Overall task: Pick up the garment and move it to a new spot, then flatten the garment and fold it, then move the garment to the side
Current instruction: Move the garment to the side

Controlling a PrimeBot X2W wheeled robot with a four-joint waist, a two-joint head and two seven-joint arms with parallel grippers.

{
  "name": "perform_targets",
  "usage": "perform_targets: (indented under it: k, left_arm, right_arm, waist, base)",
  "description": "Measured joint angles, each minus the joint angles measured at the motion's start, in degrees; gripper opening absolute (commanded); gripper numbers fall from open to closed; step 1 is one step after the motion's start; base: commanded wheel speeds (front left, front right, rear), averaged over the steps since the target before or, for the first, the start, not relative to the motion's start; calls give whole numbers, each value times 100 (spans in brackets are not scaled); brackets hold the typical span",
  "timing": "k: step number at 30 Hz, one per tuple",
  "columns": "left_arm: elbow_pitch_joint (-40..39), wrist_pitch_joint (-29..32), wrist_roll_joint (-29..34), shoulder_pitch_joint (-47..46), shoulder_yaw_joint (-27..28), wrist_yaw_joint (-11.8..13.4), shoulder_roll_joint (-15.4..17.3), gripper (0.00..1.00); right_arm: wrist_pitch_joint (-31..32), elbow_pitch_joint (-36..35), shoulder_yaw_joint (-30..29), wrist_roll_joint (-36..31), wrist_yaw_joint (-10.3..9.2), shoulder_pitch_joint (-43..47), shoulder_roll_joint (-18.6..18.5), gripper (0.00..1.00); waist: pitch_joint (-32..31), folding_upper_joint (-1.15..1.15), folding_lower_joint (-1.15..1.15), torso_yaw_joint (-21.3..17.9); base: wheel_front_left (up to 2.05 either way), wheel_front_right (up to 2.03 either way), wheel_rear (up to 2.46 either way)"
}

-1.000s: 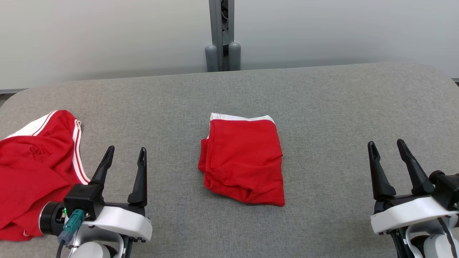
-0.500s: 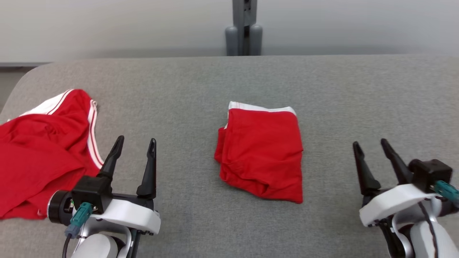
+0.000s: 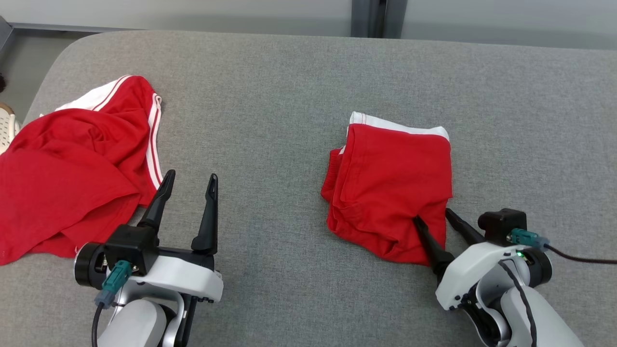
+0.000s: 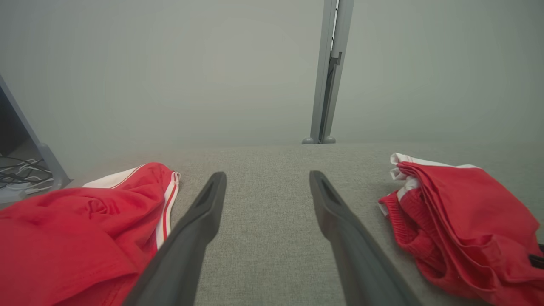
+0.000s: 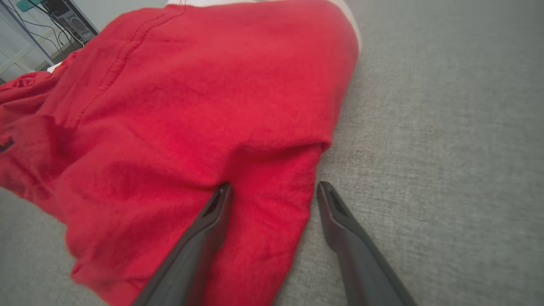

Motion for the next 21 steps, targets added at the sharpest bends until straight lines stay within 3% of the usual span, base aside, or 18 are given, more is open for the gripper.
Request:
perform_targets:
  k: [3,4,5,6,7,21]
  left_arm:
    - [75,-40,-9,-49,10,-41,-25,100]
    - [91,-53,-9,-95,7,-43,-31,100]
    - [102,-60,-9,-131,9,-49,-38,100]
    - [120,-66,-9,-145,4,-51,-51,100]
    - [141,-67,-10,-148,2,-51,-58,100]
    - [138,-157,3,-276,-8,-124,-101,100]
  right_arm:
    - [60,71,133,298,0,-176,-35,100]
    - [107,99,170,355,0,-224,-53,90]
    - [122,115,209,415,0,-274,-71,35]
    - [171,138,267,441,0,-310,-103,5]
    - [240,158,334,444,0,-360,-153,0]
    - [656,-346,805,423,3,-488,-979,0]
  waist:
    - [71,0,0,-35]
    - [84,0,0,-50]
    - [95,0,0,-65]
    - [100,0,0,-76]
    - [106,0,0,-87]
    - [209,0,0,-415]
  base:
    - [0,0,0]
    - [0,0,0]
    - [0,0,0]
    - [0,0,0]
    - [0,0,0]
    - [0,0,0]
